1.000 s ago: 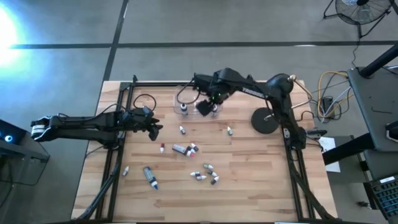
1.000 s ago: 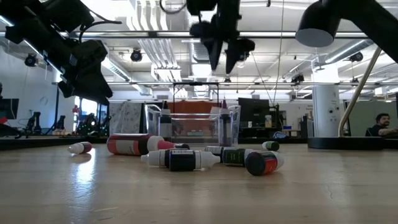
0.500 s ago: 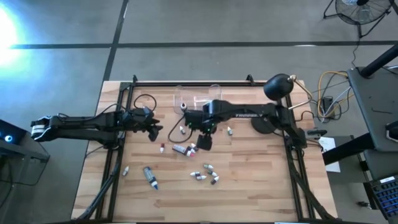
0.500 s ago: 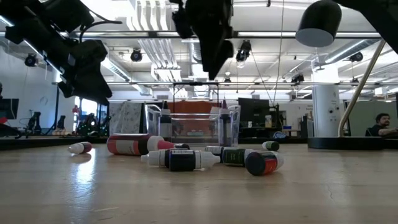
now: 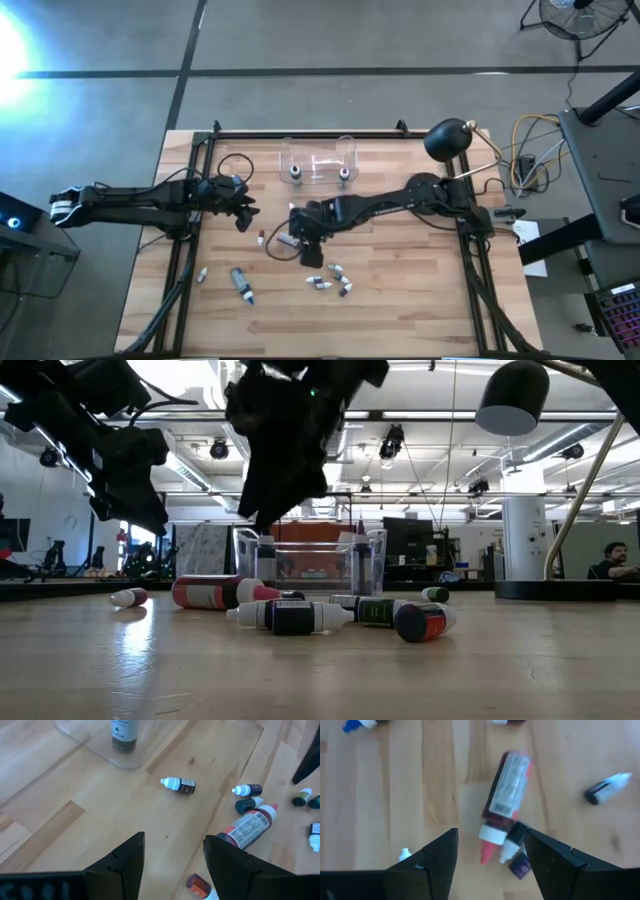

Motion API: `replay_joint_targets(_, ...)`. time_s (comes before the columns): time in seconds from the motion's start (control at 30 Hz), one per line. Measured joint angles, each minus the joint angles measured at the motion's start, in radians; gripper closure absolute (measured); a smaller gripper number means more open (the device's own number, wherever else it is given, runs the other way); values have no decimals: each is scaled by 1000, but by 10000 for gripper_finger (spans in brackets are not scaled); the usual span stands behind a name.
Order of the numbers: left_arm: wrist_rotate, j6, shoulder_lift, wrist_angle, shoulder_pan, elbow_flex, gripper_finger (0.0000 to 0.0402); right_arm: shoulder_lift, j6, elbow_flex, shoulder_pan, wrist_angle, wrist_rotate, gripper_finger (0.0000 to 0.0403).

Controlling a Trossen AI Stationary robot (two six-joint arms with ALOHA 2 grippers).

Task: Pick & Place food coloring
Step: Put the large pink food coloring bottle into the transparent bin

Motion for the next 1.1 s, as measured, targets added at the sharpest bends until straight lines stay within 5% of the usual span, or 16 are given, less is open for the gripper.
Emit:
replay_joint_targets(0.4, 25, 1, 0, 0, -4, 0, 225, 0, 116, -202, 49, 280, 166, 184)
replay_joint_targets(1.1, 25, 1, 1, 2, -4, 0, 225, 105, 145, -134, 53, 264, 179, 185)
